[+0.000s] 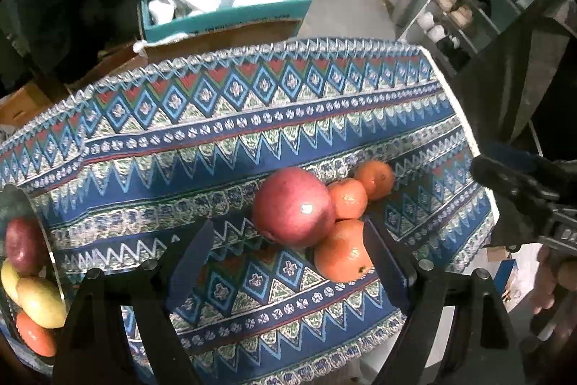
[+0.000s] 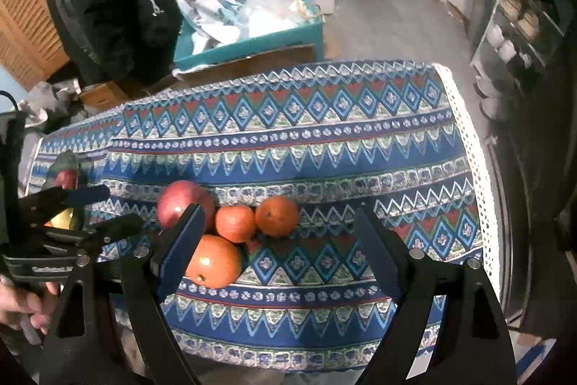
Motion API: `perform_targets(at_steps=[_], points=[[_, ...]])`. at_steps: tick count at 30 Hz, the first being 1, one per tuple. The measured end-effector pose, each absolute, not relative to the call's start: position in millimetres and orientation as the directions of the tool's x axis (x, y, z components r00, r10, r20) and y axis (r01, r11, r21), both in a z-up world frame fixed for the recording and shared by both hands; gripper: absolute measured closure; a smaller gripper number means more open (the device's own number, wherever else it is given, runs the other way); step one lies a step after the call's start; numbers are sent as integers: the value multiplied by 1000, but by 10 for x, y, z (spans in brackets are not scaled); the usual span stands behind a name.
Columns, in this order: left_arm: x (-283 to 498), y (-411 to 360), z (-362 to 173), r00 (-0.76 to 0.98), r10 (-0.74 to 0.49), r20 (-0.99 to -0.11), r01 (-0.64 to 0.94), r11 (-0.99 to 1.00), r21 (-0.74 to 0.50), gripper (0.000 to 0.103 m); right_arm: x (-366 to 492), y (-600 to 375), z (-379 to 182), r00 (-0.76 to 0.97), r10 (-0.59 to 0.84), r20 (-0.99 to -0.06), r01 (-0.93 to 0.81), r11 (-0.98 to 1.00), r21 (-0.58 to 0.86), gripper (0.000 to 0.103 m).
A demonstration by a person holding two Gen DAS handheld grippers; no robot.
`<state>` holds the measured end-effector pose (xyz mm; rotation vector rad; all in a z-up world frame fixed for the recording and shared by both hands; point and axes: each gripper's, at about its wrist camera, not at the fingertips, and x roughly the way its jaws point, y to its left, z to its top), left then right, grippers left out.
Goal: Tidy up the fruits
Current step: 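Grasp the red apple with the left tool while the right grasps an orange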
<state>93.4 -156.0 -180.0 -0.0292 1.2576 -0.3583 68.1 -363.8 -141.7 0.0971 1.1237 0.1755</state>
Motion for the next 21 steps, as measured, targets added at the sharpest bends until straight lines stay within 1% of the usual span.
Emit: perform_targets(at_steps=[3, 21], points=[[978, -1623, -1929, 246, -262, -933, 259, 945, -197, 17, 697, -3673, -1470, 411, 188, -892, -85, 982, 167, 19], [1184, -1825, -2431, 144, -244, -959, 284, 939, -196, 17, 818, -3758, -1860, 333, 180, -925, -52, 984, 173, 19]])
